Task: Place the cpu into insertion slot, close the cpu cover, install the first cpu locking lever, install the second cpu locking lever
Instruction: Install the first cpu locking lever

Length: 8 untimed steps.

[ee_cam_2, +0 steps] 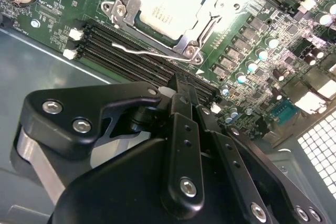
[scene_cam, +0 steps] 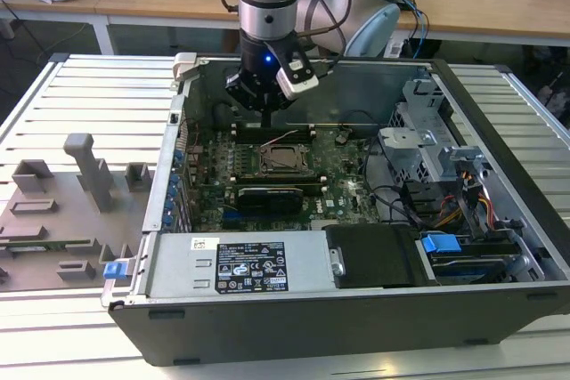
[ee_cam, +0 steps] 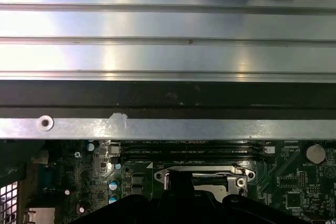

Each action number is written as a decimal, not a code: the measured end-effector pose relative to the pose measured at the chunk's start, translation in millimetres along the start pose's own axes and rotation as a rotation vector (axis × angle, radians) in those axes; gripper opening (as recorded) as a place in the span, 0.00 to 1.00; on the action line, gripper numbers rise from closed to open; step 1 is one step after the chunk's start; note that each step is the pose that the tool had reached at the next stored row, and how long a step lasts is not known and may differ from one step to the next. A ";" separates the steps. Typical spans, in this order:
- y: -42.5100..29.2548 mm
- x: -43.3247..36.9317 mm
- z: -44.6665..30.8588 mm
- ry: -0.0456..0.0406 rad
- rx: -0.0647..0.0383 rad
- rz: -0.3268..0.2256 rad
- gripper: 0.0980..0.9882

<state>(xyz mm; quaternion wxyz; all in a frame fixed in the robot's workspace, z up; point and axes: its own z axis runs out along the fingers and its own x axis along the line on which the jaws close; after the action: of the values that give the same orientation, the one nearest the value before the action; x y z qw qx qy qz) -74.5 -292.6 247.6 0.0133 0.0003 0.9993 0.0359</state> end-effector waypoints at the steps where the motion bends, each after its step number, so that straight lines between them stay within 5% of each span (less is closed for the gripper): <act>1: -0.1 0.0 1.6 0.0000 0.000 0.000 0.01; 8: -1.0 0.3 13.4 0.0000 0.000 0.000 0.01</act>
<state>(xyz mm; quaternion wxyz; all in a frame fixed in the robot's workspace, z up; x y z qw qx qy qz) -74.5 -292.6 234.3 0.0133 0.0003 0.9993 0.0359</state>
